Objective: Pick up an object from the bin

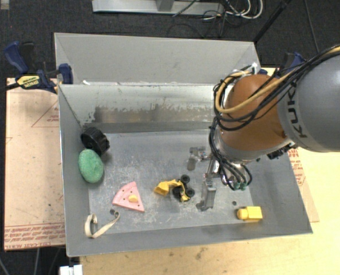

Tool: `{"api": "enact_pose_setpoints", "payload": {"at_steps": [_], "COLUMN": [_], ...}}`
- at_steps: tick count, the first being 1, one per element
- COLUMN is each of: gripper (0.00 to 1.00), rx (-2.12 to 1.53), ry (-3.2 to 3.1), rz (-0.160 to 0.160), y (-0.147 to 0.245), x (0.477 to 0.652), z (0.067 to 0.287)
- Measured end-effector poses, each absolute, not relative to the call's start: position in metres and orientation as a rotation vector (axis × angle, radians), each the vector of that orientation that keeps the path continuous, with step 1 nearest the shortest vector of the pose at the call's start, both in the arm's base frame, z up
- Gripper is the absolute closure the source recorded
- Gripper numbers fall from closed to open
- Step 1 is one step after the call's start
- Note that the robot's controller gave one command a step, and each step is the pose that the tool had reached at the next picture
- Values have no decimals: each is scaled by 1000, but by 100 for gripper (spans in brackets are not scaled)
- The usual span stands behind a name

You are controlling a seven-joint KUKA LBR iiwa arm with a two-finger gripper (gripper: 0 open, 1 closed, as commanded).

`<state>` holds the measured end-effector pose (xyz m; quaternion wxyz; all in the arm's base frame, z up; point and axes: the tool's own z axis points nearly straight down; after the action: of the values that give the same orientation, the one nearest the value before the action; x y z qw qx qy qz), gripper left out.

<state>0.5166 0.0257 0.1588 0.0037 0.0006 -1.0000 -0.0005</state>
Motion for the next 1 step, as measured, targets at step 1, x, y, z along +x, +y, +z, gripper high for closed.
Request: {"api": "enact_pose_setpoints", "payload": {"at_steps": [1], "gripper": [0], "rx": [1], "ry": [-3142], "rz": [-2], "y": [26], "x": [518], "z": [163]}}
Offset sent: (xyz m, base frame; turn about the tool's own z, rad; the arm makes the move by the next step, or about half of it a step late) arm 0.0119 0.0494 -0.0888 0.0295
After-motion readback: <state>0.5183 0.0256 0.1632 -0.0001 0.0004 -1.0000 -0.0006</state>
